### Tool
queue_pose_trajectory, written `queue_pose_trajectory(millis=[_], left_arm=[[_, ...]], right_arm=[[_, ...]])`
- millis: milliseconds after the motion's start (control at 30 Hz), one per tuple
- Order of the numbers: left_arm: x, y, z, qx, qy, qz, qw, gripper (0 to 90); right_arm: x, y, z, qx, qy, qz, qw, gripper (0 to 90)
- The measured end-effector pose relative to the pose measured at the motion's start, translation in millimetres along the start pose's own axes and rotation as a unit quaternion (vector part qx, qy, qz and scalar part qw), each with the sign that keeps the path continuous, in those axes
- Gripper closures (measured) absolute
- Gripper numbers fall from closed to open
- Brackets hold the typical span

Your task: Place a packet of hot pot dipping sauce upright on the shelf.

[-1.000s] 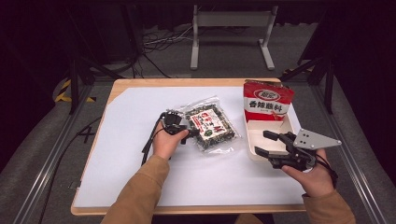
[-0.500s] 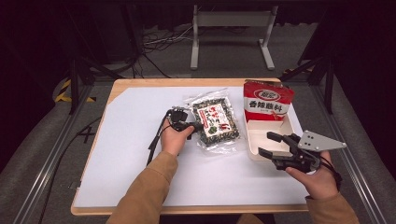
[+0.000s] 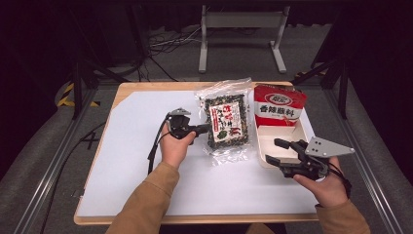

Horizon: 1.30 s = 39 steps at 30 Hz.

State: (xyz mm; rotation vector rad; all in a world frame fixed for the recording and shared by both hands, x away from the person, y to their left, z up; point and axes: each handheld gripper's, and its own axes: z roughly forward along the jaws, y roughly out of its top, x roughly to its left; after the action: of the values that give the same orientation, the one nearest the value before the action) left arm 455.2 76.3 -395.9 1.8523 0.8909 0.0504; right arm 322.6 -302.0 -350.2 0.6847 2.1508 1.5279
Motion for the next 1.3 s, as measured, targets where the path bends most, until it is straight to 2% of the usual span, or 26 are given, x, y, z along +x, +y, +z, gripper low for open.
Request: queue_pose_trajectory(millis=[33, 100, 133, 167, 233, 300, 333, 367, 433, 467, 567, 667, 733, 833, 900, 933, 967, 1000, 1067, 1167, 1300], left_arm=[[-1.0, -0.4, -3.8, -0.003, -0.001, 0.004, 1.0, 87.9], [-4.0, -1.8, -15.7, -0.014, 0.004, 0.028, 0.9995, 88.2], [-4.0, -1.8, -15.7, -0.014, 0.004, 0.028, 0.9995, 88.3], [-6.9, -3.0, -25.0, -0.024, 0.007, 0.046, 0.9986, 88.5], [-11.2, -4.3, -36.3, -0.03, 0.008, 0.065, 0.9974, 88.7], [-14.6, -5.4, -42.3, -0.034, 0.011, 0.071, 0.9968, 88.7], [-20.0, -6.8, -51.1, -0.044, 0.016, 0.092, 0.9946, 89.0], [-20.0, -6.8, -51.1, -0.044, 0.016, 0.092, 0.9946, 89.1], [-26.7, -7.8, -59.4, -0.053, 0.02, 0.111, 0.9923, 89.2], [-31.2, -8.4, -63.9, -0.059, 0.023, 0.123, 0.9903, 89.2], [-41.9, -9.6, -74.8, -0.068, 0.021, 0.145, 0.9869, 89.4], [-49.6, -11.7, -83.1, -0.083, 0.011, 0.148, 0.9854, 89.5], [-54.9, -11.8, -88.4, -0.091, 0.013, 0.169, 0.9814, 89.5], [-61.4, -10.7, -94.3, -0.09, 0.005, 0.178, 0.98, 89.5], [-63.2, -11.1, -98.2, -0.095, -0.002, 0.176, 0.9799, 89.5], [-63.3, -10.7, -100.6, -0.094, -0.007, 0.181, 0.979, 89.5], [-64.3, -11.1, -102.2, -0.096, -0.01, 0.179, 0.9791, 89.5], [-65.1, -11.0, -104.4, -0.098, -0.012, 0.184, 0.9779, 89.5], [-67.9, -11.9, -107.8, -0.1, -0.018, 0.184, 0.9776, 89.6], [-73.0, -13.8, -115.6, -0.098, -0.034, 0.197, 0.975, 89.6], [-76.5, -16.6, -120.0, -0.096, -0.05, 0.204, 0.973, 89.6]], right_arm=[[0.1, -0.2, 1.3, 0.001, 0.001, -0.001, 1.0, 37.0], [0.6, -0.1, 2.8, 0.002, 0.002, 0.001, 1.0, 37.0], [0.5, -0.1, 3.8, 0.002, 0.002, 0.0, 1.0, 37.0], [0.6, 0.0, 4.6, 0.003, 0.002, 0.0, 1.0, 37.0], [0.8, 0.1, 6.5, 0.003, 0.002, 0.0, 1.0, 37.0], [1.2, 0.2, 7.4, 0.004, 0.002, 0.0, 1.0, 37.0], [2.2, 0.8, 9.3, 0.005, 0.003, -0.001, 1.0, 37.0], [2.2, 0.8, 9.3, 0.005, 0.003, -0.001, 1.0, 37.0], [3.1, 1.2, 10.7, 0.006, 0.001, -0.002, 1.0, 37.1], [3.4, 1.4, 11.4, 0.006, 0.002, -0.001, 1.0, 37.1], [3.9, 1.5, 13.1, 0.006, 0.001, -0.001, 1.0, 37.2], [4.1, 1.2, 14.3, 0.01, -0.001, -0.001, 1.0, 37.4], [3.9, 0.8, 15.2, 0.011, -0.002, 0.0, 0.9999, 37.5], [3.7, 1.5, 16.1, 0.009, -0.002, 0.002, 1.0, 37.5], [3.7, 2.9, 16.9, 0.008, -0.002, 0.004, 1.0, 37.4], [3.7, 3.8, 17.4, 0.008, -0.002, 0.004, 1.0, 37.2], [3.6, 4.7, 18.1, 0.009, -0.002, 0.004, 1.0, 37.0], [3.7, 5.6, 18.6, 0.008, -0.002, 0.004, 1.0, 36.7], [3.7, 6.8, 19.4, 0.008, -0.003, 0.004, 1.0, 36.1], [4.0, 13.6, 24.3, 0.0, 0.002, 0.007, 1.0, 34.9], [3.7, 22.8, 31.5, -0.017, 0.019, 0.016, 0.9995, 32.5]])
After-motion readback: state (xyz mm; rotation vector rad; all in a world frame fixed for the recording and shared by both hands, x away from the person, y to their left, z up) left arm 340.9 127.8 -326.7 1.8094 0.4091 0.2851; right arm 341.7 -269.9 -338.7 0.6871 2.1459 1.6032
